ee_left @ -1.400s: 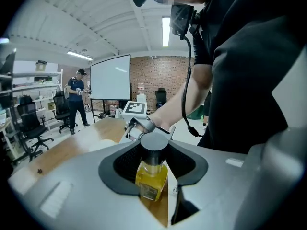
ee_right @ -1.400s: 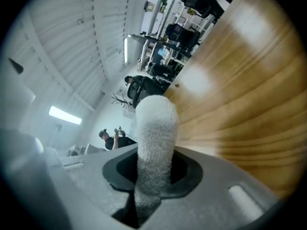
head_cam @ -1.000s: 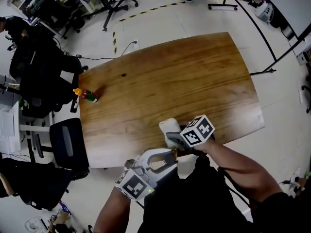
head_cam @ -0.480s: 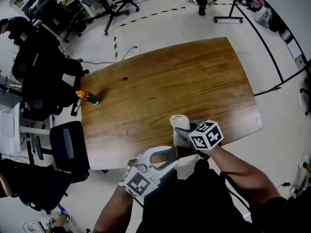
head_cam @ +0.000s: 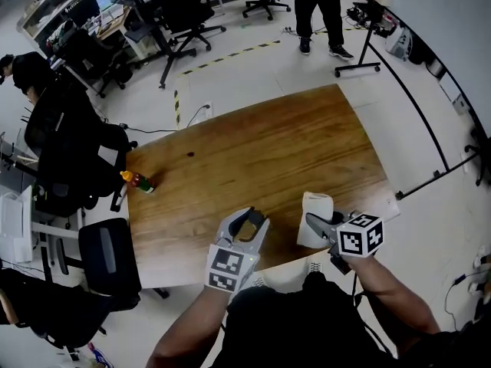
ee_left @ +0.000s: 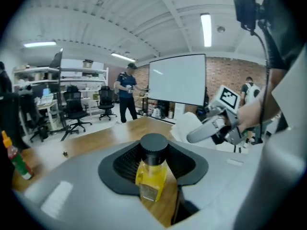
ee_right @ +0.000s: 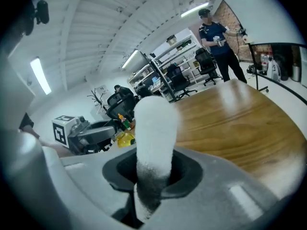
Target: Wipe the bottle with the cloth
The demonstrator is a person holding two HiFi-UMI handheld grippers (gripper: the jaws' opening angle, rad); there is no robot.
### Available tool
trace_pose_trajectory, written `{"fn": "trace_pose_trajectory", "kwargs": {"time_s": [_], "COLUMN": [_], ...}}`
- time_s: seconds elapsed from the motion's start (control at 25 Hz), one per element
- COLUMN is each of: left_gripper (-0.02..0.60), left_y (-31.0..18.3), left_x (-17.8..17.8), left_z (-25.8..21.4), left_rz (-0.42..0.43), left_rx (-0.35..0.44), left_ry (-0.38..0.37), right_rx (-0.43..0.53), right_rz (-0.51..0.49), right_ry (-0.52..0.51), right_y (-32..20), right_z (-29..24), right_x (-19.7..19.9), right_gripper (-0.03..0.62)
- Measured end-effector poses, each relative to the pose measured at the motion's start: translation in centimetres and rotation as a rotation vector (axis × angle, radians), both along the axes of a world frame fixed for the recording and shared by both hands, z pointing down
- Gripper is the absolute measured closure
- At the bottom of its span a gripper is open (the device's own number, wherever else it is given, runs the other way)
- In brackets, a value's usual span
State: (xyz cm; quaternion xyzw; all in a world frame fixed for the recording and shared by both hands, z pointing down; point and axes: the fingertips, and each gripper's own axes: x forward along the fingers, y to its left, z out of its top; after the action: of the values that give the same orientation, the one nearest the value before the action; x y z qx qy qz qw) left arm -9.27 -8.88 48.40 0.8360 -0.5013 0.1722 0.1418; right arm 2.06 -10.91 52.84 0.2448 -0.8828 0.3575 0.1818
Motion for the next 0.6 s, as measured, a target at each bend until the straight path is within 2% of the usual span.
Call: {"fn": "trace_pose_trajectory", "kwargs": {"time_s": [0.08,0.2,0.32,0.52,0.56,0.6], "left_gripper": [0.403,0.403,0.402,0.399,0.387,0.347], "left_y": [-0.9,-1.8,-2.0,-2.1,-1.9,-1.7], "left_x": [0.1,0.9,1.7,2.6,2.7,2.8], "left_z": [-0.2,-0.3,-0.2,-0.2,-0.2,-0.4], "left_rz": [-0.067,-0.08,-0.063,0.019,0.043,0.069], "left_rx": [-0.039,-0.045,-0.01,0.021,0.02,0.017], "left_ry": [0.022,-0.007,-0.059,-0.079,-0.068,-0.053], "right_rx": [0.005,0.013,0.017,0.005,0.005,0.006], "right_rz": [0.015,0.018,0.019,0.035,0.037,0.04], "right_ry": [-0.006,-0.006,-0.012,-0.032,-0.034,-0.035], "right_y": [0.3,0.6,1.0,1.3,1.4,1.6], "right_z": [-0.6,-1.0,-1.1,-0.8,-0.8,-0.8], "right_x": [0.7,1.2,1.3,1.6,1.6,1.7], "right_gripper": [0.52,0.52,0.52,0.52,0.52,0.52]}}
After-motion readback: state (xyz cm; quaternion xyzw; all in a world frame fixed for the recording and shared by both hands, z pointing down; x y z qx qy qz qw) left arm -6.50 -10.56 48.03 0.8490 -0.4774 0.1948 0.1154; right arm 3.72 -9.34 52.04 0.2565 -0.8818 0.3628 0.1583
